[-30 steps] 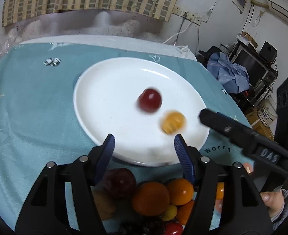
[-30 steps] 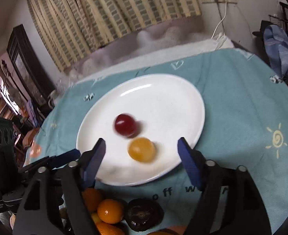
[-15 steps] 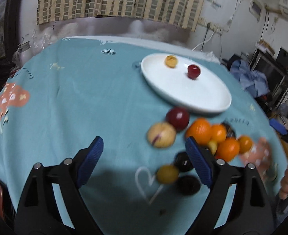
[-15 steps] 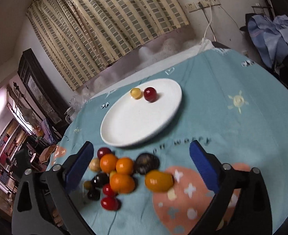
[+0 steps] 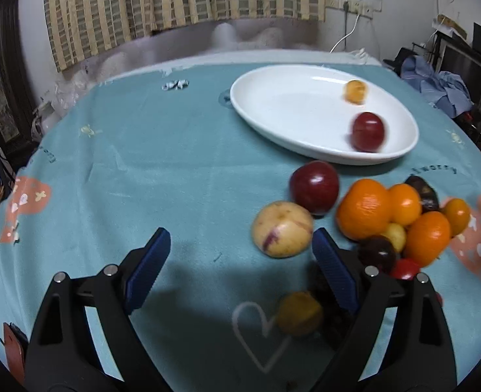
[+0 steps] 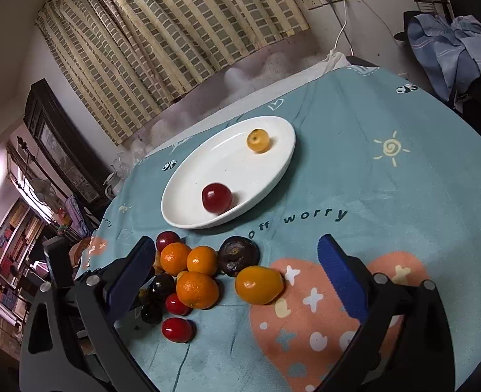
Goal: Organize fruits
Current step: 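Grasp the beige potato with the left tool while the right tool grasps a small orange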
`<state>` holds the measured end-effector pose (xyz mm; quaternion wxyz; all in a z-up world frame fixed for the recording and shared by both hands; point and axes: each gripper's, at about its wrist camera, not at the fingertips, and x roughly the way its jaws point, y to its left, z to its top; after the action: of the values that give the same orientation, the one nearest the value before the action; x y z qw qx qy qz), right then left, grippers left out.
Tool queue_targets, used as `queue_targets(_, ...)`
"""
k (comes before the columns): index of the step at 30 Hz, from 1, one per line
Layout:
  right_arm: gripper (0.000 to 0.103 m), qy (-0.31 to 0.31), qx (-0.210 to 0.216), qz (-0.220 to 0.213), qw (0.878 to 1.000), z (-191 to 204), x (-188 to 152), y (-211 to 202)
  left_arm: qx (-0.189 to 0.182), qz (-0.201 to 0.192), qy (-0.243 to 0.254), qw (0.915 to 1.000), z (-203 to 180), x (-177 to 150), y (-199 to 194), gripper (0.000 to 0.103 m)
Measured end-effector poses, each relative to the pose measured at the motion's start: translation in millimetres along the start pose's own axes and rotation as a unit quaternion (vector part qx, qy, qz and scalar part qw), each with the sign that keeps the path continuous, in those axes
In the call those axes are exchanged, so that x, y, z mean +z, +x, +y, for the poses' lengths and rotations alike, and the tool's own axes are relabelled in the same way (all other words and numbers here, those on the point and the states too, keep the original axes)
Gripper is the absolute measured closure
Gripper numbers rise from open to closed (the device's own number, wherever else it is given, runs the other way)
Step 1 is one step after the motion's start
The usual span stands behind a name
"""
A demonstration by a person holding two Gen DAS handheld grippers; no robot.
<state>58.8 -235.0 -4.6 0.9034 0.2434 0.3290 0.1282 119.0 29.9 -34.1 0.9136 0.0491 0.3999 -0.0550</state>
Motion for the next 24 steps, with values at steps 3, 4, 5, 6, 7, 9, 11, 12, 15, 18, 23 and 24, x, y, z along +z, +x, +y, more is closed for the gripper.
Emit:
queue_targets(3,0.003,0.009,-0.001,0.008,1.000,-3,-1,4,-0.014,0.010,-0.006,0.9998,7,2,6,0.012)
queue_targets(4,0.003,0.009,-0.001,0.010,1.000,-4,-1,4,-0.011,0.008,-0.002,0.9999,7,3,7,0.012)
queue_targets(5,0.003,0.009,-0.001,0.010,1.000,-4,-2,4,-0.004,0.005,0.006,1.0000,7,4,7,0.012)
queue_targets(6,0.003,0.006,-0.003,0.008,1.000,-4,-2,4,0.009,0.000,0.016,0.9998,8,5,8,0.012)
queue_targets(7,0.003,0.005,-0.004,0.005,1.000,-3,-2,3,0.018,-0.001,0.015,0.9997,11,6,9,0.012)
queue_targets(9,0.003,0.002,-0.004,0.000,1.000,-3,-2,1,0.015,0.004,-0.010,0.9998,24,8,12,0.012)
queue_targets(11,0.003,0.000,-0.005,-0.003,1.000,-3,-2,0,0.007,0.008,-0.023,0.9997,29,10,14,0.013)
queue_targets(12,0.003,-0.003,-0.006,-0.003,1.000,-2,-3,0,0.003,0.009,-0.020,0.9997,28,10,14,0.014)
queue_targets(15,0.003,-0.020,-0.015,-0.002,1.000,2,-4,1,-0.024,0.011,-0.004,0.9996,18,10,16,0.015)
queue_targets(18,0.003,-0.038,-0.022,0.000,0.999,6,-5,3,-0.037,0.019,0.005,0.9991,11,12,23,0.031)
queue_targets(23,0.003,-0.045,-0.026,0.008,0.999,6,-7,7,-0.056,0.029,-0.012,0.9979,16,15,30,0.054)
queue_targets(24,0.003,-0.048,-0.027,0.011,0.998,7,-7,9,-0.057,0.028,-0.013,0.9979,16,15,30,0.054)
